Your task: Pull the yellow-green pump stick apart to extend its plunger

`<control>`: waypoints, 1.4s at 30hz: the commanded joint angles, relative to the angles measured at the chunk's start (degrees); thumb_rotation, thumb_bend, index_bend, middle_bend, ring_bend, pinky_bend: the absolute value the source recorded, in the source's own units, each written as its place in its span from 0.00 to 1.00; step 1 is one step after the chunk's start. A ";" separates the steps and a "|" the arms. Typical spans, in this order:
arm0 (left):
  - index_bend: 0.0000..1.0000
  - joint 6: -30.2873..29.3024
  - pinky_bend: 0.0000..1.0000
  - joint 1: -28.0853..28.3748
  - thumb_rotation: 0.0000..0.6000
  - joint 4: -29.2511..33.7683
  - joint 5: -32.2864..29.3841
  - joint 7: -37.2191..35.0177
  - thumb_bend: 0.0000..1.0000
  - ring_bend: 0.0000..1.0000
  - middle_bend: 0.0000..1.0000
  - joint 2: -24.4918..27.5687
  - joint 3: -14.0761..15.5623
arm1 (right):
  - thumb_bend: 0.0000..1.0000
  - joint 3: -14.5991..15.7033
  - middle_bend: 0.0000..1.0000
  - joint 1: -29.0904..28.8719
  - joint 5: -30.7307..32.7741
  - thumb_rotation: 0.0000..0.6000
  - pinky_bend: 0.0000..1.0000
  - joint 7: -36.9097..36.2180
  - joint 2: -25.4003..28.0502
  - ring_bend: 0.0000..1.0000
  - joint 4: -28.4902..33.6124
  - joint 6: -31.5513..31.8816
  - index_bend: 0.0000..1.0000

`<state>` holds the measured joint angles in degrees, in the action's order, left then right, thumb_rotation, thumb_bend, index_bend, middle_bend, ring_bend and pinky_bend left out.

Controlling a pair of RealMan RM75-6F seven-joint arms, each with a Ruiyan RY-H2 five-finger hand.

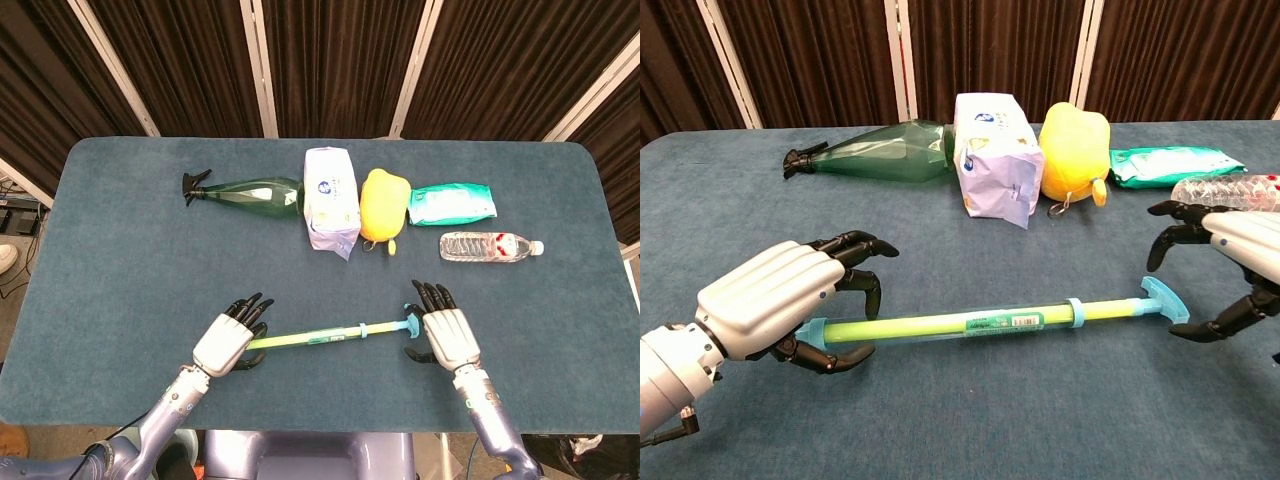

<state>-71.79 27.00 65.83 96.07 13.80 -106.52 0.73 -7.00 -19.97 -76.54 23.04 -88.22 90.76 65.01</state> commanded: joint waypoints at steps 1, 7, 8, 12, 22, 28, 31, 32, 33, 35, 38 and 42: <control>0.63 -0.27 0.22 0.12 1.00 0.20 -0.09 0.05 0.47 0.05 0.10 0.03 -0.20 | 0.23 -0.16 0.04 -0.73 1.47 1.00 0.05 1.05 -0.79 0.00 0.25 -0.77 0.36; 0.63 0.06 0.22 0.29 1.00 -0.13 -0.45 -0.07 0.46 0.05 0.11 -0.04 0.04 | 0.23 0.52 0.04 -1.65 3.21 1.00 0.05 0.25 -2.70 0.00 -1.80 -2.45 0.35; 0.63 0.20 0.22 0.34 1.00 -0.30 -0.48 -0.15 0.46 0.05 0.11 -0.11 0.11 | 0.23 0.60 0.04 -1.79 3.37 1.00 0.05 -0.15 -3.06 0.00 -2.36 -2.70 0.35; 0.63 0.08 0.22 0.48 1.00 -1.14 -0.47 -0.87 0.46 0.05 0.11 -0.55 0.26 | 0.23 0.87 0.05 -2.28 3.69 1.00 0.05 -2.15 -4.22 0.00 -4.64 -3.54 0.35; 0.64 0.17 0.22 0.90 1.00 -1.68 -0.65 -1.02 0.46 0.05 0.11 -0.87 0.30 | 0.24 0.79 0.05 -3.99 2.87 1.00 0.05 -5.64 -6.42 0.00 -7.80 -4.58 0.37; 0.64 -0.32 0.22 0.99 1.00 -1.45 -0.43 -1.05 0.46 0.05 0.11 -0.85 0.43 | 0.30 1.21 0.11 -4.47 3.24 1.00 0.06 -6.96 -7.18 0.01 -9.58 -5.48 0.59; 0.64 -0.63 0.22 0.96 1.00 -1.21 -0.41 -1.09 0.45 0.05 0.11 -0.62 0.43 | 0.32 1.28 0.16 -4.54 2.29 1.00 0.09 -8.02 -7.57 0.04 -10.78 -4.67 0.70; 0.64 -0.73 0.22 0.95 1.00 -1.12 -0.44 -1.13 0.45 0.05 0.11 -0.54 0.41 | 0.32 1.30 0.17 -4.53 1.88 1.00 0.09 -8.29 -7.79 0.05 -11.26 -4.22 0.73; 0.64 -0.86 0.22 0.92 1.00 -1.04 -0.46 -1.15 0.46 0.05 0.11 -0.46 0.37 | 0.33 1.34 0.17 -4.48 1.53 1.00 0.10 -8.59 -8.01 0.05 -11.74 -3.79 0.75; 0.65 -1.22 0.22 0.86 1.00 -0.83 -0.42 -1.15 0.46 0.05 0.11 -0.26 0.29 | 0.34 1.38 0.19 -4.35 1.14 1.00 0.10 -9.15 -8.29 0.06 -12.54 -3.18 0.78; 0.65 -1.87 0.22 0.66 1.00 -0.33 -0.37 -1.09 0.48 0.05 0.12 0.25 0.23 | 0.35 1.24 0.21 -4.26 0.96 1.00 0.10 -9.93 -8.37 0.07 -13.34 -2.68 0.81; 0.68 -2.55 0.22 0.38 1.00 0.80 -0.31 -0.93 0.52 0.06 0.13 0.90 0.28 | 0.35 1.27 0.22 -4.17 0.36 1.00 0.10 -10.24 -7.98 0.07 -13.70 -1.84 0.84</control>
<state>-74.16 27.48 66.44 95.73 12.83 -105.75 1.00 -5.73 -24.17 -76.09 12.83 -96.28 77.11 63.09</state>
